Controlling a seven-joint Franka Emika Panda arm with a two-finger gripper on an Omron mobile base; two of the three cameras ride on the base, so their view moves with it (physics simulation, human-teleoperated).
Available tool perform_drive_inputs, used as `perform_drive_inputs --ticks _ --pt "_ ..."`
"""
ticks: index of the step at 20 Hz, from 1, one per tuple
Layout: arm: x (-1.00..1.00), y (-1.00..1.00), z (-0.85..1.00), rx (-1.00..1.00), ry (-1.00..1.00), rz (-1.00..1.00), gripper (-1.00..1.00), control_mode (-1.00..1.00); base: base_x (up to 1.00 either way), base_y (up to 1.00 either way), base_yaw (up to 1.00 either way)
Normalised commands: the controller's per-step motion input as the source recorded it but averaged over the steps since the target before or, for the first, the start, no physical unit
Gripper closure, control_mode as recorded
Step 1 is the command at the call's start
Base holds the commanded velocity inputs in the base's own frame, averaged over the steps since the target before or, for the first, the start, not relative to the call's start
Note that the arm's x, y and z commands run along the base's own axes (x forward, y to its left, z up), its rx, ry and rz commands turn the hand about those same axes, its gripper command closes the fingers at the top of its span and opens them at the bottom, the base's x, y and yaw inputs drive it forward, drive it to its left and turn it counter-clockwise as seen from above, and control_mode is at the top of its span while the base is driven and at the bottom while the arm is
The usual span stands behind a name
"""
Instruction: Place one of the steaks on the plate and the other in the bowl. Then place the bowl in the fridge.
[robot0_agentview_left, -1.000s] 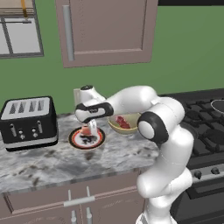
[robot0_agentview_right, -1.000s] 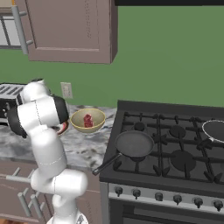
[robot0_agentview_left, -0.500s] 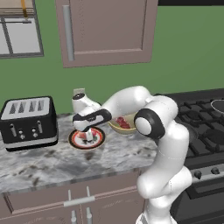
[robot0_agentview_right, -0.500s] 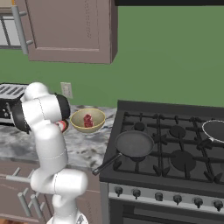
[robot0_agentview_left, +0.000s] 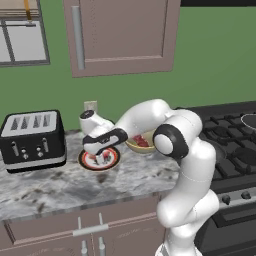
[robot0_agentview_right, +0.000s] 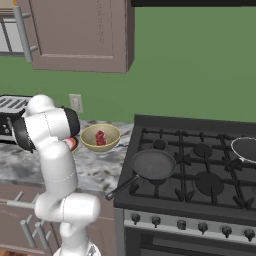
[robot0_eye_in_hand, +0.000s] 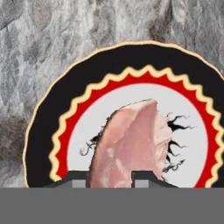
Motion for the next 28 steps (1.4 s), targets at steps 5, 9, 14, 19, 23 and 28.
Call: perform_drive_inputs --ticks 5,9,14,19,23,28 --pt "0.00 0.00 0.00 0.00 -0.06 0.00 -1.00 -1.00 0.00 0.00 0.00" --pt "0.00 0.00 0.00 -0.01 -0.15 0.00 -1.00 -1.00 0.00 0.00 0.00" --pt "0.00 0.00 0.24 0.00 -0.06 0.00 -1.00 -1.00 0.00 0.00 0.00" --pt "-0.15 -0.23 0.32 0.01 0.02 -0.05 -1.00 -1.00 0.00 0.00 0.00" --pt "-0.11 -0.90 0.56 0.16 0.17 -0.26 -1.00 -1.00 0.00 0.00 0.00" --pt "-0.56 -0.99 0.40 0.16 0.09 -0.44 -1.00 -1.00 0.00 0.00 0.00"
